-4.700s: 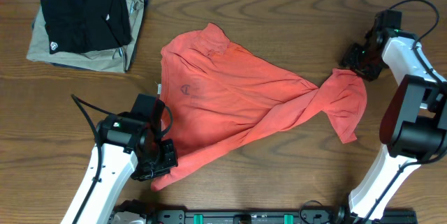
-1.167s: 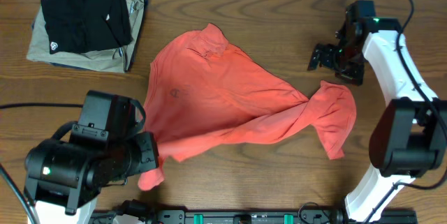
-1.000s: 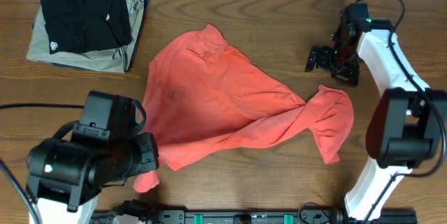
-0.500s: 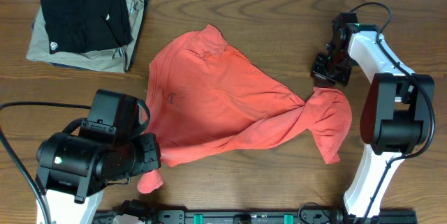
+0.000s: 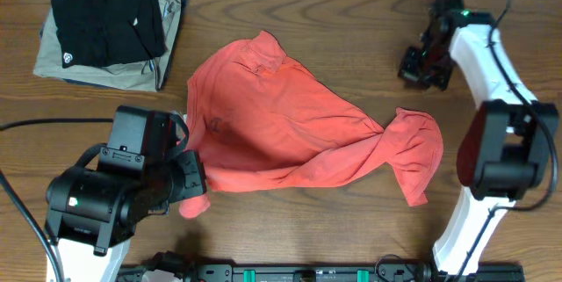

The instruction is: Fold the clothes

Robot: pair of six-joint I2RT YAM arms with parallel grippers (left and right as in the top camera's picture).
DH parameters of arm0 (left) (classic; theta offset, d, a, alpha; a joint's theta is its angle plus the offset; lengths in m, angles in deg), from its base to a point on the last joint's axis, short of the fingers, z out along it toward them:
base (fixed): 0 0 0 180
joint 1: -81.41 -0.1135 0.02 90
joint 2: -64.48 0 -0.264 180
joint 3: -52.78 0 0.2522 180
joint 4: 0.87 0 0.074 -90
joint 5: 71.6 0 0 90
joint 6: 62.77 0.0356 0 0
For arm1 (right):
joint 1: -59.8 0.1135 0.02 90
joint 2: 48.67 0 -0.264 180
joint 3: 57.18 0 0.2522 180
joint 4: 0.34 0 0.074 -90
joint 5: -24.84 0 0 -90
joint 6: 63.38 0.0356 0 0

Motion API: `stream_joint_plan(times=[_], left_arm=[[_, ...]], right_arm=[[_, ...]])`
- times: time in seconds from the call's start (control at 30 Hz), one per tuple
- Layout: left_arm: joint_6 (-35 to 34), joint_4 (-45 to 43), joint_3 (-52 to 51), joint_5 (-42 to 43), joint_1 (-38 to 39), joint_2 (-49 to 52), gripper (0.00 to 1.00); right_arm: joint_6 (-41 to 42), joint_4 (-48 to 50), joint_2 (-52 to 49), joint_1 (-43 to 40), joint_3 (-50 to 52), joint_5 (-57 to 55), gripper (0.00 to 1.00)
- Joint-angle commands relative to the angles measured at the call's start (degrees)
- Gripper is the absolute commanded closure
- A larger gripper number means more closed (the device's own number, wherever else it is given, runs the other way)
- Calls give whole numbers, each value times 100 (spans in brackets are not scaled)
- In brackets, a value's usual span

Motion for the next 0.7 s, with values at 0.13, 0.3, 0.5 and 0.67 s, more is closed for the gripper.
stream_joint_plan(times=[0.13,0.3,0.5,0.67], left_arm=[[-50,-109,28,-31,-35,-4,94],[-50,-35,28,-26,-35,2,94],[-44,103,26,-28,-35,24,94],[-42,103,26,-28,-35,28,94]], right_arm=[[-208,-595,955,-227,-531,-87,98],[-225,-737,833,-76,-17,-348,64],[-81,20,619,162,1123,-317,32],[168,592,490,249,1696,-317,26]])
